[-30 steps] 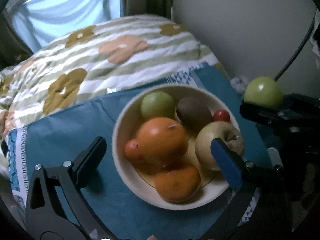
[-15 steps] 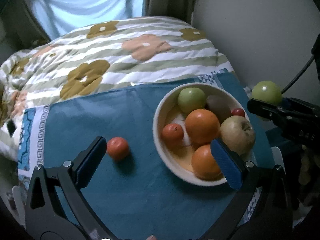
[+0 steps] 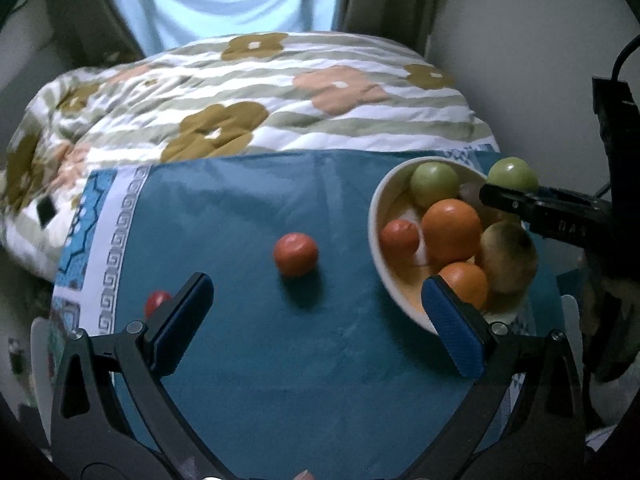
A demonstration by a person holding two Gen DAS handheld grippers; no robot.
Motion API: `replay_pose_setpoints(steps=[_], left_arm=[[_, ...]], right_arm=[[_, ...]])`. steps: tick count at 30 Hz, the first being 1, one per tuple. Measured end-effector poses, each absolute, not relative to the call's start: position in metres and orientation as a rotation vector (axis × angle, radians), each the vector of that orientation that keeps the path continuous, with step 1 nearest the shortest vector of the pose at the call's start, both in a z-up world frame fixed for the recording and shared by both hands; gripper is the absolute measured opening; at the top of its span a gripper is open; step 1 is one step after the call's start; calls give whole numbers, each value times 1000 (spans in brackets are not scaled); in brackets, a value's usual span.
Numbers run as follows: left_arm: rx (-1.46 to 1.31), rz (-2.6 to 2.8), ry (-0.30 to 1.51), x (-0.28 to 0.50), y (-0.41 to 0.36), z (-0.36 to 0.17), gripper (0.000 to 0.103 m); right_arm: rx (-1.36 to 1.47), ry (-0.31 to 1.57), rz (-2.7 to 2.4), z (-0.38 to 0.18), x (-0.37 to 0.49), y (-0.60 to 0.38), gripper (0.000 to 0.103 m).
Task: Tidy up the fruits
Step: 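Lower the green apple into the white bowl and open the right tool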
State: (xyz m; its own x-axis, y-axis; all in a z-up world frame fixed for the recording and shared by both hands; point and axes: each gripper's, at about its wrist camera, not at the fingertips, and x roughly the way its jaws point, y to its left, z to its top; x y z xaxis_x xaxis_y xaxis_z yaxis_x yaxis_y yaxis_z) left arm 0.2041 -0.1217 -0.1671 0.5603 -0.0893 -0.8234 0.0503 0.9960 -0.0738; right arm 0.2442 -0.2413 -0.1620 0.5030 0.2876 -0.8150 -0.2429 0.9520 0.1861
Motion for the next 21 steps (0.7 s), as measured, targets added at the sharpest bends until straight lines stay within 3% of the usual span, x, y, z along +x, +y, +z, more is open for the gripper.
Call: replay_pose_setpoints(steps=[7, 9, 14, 21], left_arm=[[-94, -45, 986, 198, -118, -174, 103], [-96, -42, 985, 197, -118, -174, 103], [-93, -40, 978, 197, -120, -172, 103], [-75, -37, 960, 190, -121, -162, 103]], right_arm=[[82, 1020, 386, -173, 248, -246, 56], [99, 1013, 398, -171, 247, -249, 68], [118, 963, 432, -163, 246, -252, 86], [76, 928, 417, -153, 238, -250, 86]])
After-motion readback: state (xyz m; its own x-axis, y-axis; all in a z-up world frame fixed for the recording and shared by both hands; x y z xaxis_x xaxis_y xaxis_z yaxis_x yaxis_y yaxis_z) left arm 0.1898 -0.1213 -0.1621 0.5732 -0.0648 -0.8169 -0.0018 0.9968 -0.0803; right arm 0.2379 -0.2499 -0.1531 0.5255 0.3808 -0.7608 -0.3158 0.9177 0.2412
